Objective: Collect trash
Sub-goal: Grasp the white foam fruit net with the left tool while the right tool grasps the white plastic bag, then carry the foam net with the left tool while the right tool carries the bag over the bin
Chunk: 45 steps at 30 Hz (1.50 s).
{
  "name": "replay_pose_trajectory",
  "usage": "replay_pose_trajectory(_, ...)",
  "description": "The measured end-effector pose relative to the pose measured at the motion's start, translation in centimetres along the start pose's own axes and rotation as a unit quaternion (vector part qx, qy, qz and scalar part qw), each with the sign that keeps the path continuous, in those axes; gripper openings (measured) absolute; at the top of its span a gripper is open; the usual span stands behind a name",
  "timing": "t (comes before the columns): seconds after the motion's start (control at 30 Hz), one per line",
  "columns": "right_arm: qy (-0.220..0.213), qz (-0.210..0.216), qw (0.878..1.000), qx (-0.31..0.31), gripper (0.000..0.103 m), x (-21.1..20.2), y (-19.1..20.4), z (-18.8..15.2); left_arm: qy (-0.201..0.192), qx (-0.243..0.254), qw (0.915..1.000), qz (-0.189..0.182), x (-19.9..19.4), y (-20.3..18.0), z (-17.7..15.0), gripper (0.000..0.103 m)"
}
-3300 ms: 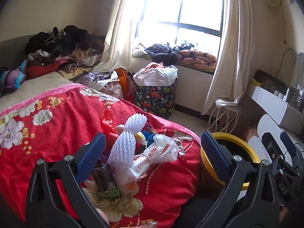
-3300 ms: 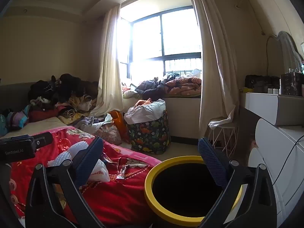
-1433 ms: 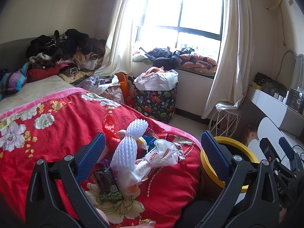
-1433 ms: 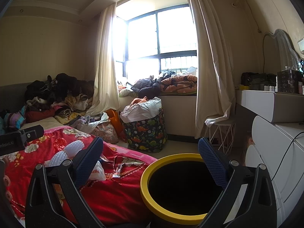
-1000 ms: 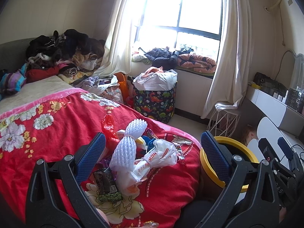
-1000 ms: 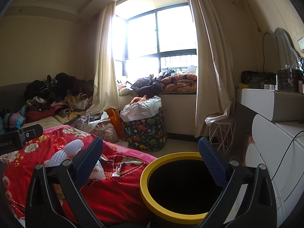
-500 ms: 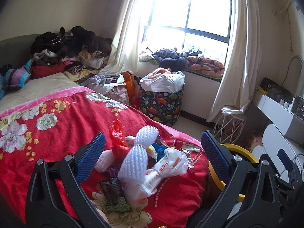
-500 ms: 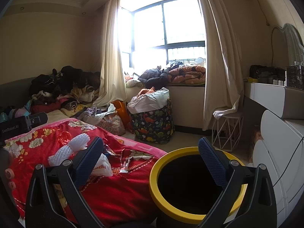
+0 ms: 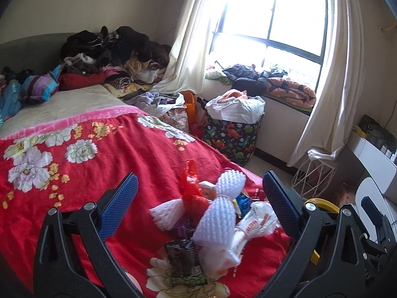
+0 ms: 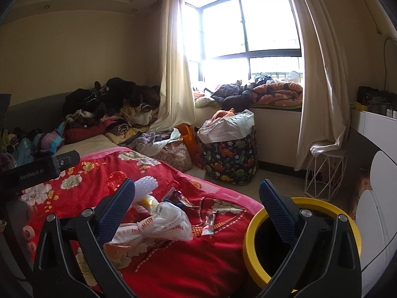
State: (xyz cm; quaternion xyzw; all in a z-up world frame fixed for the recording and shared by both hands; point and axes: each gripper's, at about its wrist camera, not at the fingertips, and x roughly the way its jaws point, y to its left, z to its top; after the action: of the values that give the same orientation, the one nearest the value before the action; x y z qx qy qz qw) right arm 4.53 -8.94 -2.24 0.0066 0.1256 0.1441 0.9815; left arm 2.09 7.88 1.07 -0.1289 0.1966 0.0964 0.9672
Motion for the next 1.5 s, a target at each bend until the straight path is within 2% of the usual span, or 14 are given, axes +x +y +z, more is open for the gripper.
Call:
replay_pose_trajectory(0.17, 0.035, 0.029, 0.999, 0.009, 0.097, 2.5, 0.9, 0.2, 0.003, -0.009, 1.0000, -0.002, 0.2, 1.9, 0.1, 0.092)
replay_pose_trajectory(0.27, 0.061, 0.035, 0.997, 0.014, 0.097, 4.2, 1.0, -0.1, 0.010, -0.006, 0.9999, -0.012, 0.4, 2.8, 0.0, 0.092)
replay_pose_trajectory(0.33, 0.085, 0.036, 0.996, 0.010, 0.097, 5.5, 1.1, -0.4, 0.017, -0.009, 0.9994, -0.031, 0.7, 3.4, -0.1, 0.092)
replay_pose_trajectory(0.4, 0.109, 0.038, 0.993, 0.009, 0.097, 6.6, 0.8, -0.9, 0.025, -0.001, 0.9993, -0.029, 1.1, 3.3, -0.3, 0.092)
replay_pose_trajectory(0.67, 0.170, 0.056, 0.984, 0.024, 0.097, 10.6, -0.6, -2.7, 0.095, 0.008, 0.9924, -0.078, 4.5, 2.3, -1.2, 0.089)
replay_pose_trajectory(0.73, 0.185, 0.065, 0.980, 0.032, 0.093, 11.7, -1.0, -3.0, 0.117, 0.013, 0.9890, -0.089, 5.5, 1.8, -1.6, 0.081)
replay_pose_trajectory(0.8, 0.202, 0.081, 0.975, 0.043, 0.079, 12.8, -1.2, -3.2, 0.141, 0.017, 0.9853, -0.094, 6.4, 1.3, -2.3, 0.075)
replay_pose_trajectory(0.93, 0.232, 0.109, 0.965, 0.050, 0.061, 14.6, -1.2, -3.4, 0.171, 0.015, 0.9800, -0.101, 7.6, 0.8, -3.2, 0.063)
replay_pose_trajectory(1.1, 0.256, 0.141, 0.956, 0.038, 0.032, 15.7, -0.4, -3.9, 0.202, 0.024, 0.9735, -0.105, 8.7, -0.1, -4.1, 0.060)
replay_pose_trajectory(1.17, 0.253, 0.146, 0.956, 0.031, 0.028, 15.6, -0.1, -4.1, 0.206, 0.026, 0.9730, -0.101, 9.1, -0.2, -4.2, 0.060)
replay_pose_trajectory(1.2, 0.251, 0.148, 0.956, 0.030, 0.021, 15.4, 0.0, -4.1, 0.208, 0.027, 0.9726, -0.100, 9.2, -0.3, -4.3, 0.058)
replay_pose_trajectory(1.4, 0.231, 0.143, 0.962, 0.004, 0.013, 14.5, 0.6, -4.3, 0.217, 0.030, 0.9716, -0.090, 9.8, -0.6, -4.8, 0.033)
replay_pose_trajectory(1.5, 0.226, 0.144, 0.963, 0.007, 0.011, 13.9, 0.4, -4.1, 0.207, 0.026, 0.9734, -0.096, 9.3, -0.5, -4.6, 0.027)
